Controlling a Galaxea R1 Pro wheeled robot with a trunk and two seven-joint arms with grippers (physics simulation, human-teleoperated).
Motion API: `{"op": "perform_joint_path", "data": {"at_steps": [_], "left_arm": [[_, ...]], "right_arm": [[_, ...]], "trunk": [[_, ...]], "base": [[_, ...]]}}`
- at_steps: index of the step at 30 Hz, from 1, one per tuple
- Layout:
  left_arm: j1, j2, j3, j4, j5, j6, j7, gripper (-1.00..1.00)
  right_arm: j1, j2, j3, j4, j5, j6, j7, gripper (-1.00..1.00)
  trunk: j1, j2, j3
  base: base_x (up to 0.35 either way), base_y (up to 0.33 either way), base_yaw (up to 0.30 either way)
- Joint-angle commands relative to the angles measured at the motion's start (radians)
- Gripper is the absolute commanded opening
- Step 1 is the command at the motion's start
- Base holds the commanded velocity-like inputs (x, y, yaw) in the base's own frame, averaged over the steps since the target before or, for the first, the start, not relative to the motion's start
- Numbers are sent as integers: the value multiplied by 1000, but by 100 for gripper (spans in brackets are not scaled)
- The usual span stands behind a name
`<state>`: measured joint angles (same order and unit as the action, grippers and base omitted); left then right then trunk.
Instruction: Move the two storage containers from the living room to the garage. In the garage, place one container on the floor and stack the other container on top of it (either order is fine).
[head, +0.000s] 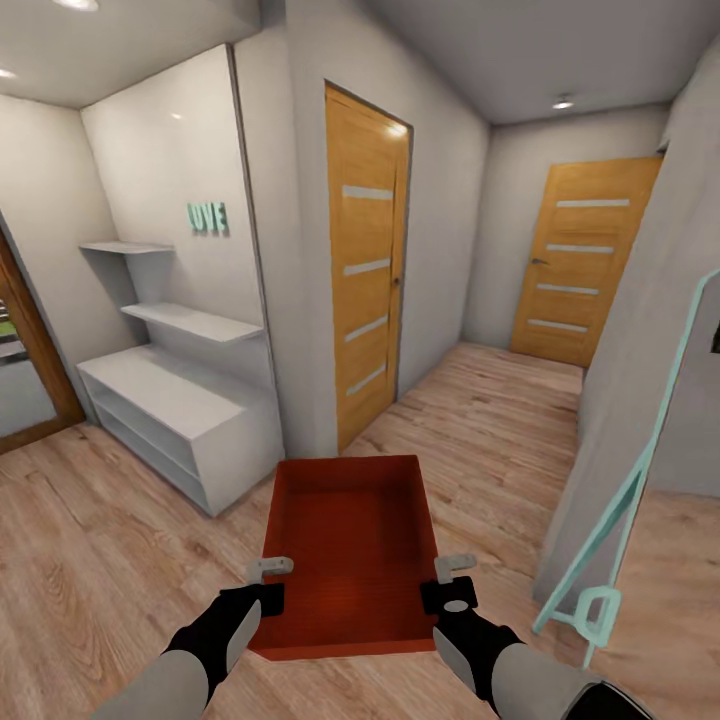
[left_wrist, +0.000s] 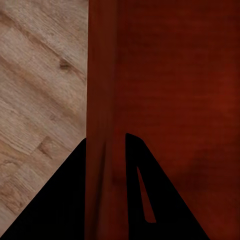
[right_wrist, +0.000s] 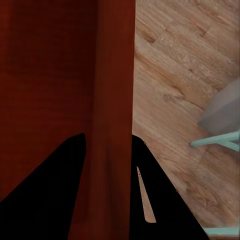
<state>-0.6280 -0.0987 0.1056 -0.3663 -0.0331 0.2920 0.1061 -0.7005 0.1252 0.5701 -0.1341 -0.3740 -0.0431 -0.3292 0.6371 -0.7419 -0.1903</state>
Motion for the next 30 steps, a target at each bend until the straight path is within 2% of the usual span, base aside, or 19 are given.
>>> {"op": "perform_joint_path", "data": {"at_steps": [1,30], "left_arm": [[1,30,5,1,-12,7,6,-100],[1,30,5,1,-12,7,6,-100]], "right_arm": [[-2,-8,-36,-2,14,-15,-4,-100],[-2,-9,-36,-2,14,-15,-4,-100]], "trunk": [[1,-1,-1],[1,-1,-1]], "base": [[322,0,-7],[322,0,0]]}}
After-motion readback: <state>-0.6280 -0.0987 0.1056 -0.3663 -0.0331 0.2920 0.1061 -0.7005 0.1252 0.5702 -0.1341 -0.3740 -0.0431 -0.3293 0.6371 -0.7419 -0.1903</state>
